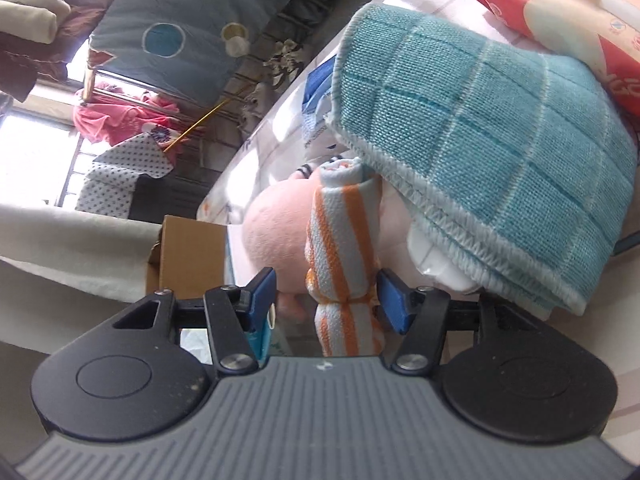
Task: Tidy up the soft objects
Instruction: 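Grasp the orange-striped cloth with the right tool while the left holds the swab bag, then carry swab bag and striped cloth over the cardboard box and lower them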
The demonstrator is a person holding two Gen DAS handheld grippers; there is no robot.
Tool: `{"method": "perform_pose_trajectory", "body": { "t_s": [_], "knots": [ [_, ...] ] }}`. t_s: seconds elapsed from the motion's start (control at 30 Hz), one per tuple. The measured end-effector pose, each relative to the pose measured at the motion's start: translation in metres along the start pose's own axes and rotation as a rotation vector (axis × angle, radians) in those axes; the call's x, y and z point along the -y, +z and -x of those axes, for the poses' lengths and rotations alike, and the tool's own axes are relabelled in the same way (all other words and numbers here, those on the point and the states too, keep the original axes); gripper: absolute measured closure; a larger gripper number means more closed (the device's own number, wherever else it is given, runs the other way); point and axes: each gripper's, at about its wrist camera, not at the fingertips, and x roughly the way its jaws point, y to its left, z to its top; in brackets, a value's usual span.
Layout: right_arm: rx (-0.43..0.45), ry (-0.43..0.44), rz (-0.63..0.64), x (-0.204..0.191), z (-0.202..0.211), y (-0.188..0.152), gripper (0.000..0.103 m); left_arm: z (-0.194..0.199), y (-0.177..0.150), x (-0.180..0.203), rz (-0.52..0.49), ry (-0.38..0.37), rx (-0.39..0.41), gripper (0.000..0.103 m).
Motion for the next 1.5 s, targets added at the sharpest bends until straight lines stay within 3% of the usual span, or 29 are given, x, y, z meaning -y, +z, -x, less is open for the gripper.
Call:
{"method": "perform_pose_trajectory", "body": {
  "t_s": [0.07,0.27,0.43,0.63,0.87,1.03,1.17,1.27,1.5],
  "knots": [
    [0.006,-0.018,0.001,0.001,-0.003,-0.002,0.067,0.000,0.000,0.000,0.001,0.000,0.000,0.037],
    [0.019,-0.014,0.008,0.005,-0.002,-0.008,0.073,0.003,0.000,0.000,0.003,0.001,0.001,0.037],
    [0.021,0.025,0.047,0.009,0.028,-0.014,0.074,0.002,0.001,-0.003,0.006,0.003,-0.002,0.037],
    [0.042,0.065,0.109,0.021,0.101,-0.027,0.074,0.005,0.003,-0.005,0.009,0.005,-0.010,0.037],
    [-0.065,0.032,0.158,0.058,0.165,-0.058,0.073,0.009,0.004,-0.002,-0.012,-0.012,-0.030,0.029],
    [-0.156,-0.038,0.154,0.082,0.151,-0.086,0.071,0.014,0.003,0.008,-0.055,0.011,-0.028,0.019],
    [-0.202,-0.045,0.155,0.085,0.130,-0.099,0.069,0.013,0.000,0.021,-0.119,0.058,-0.031,0.018],
    [-0.217,-0.042,0.184,0.080,0.123,-0.106,0.068,0.006,-0.001,0.024,-0.134,0.100,-0.045,0.028],
    [-0.226,-0.014,0.197,0.080,0.112,-0.111,0.069,0.014,0.001,0.012,-0.045,0.052,-0.020,0.043]
  ]
}}
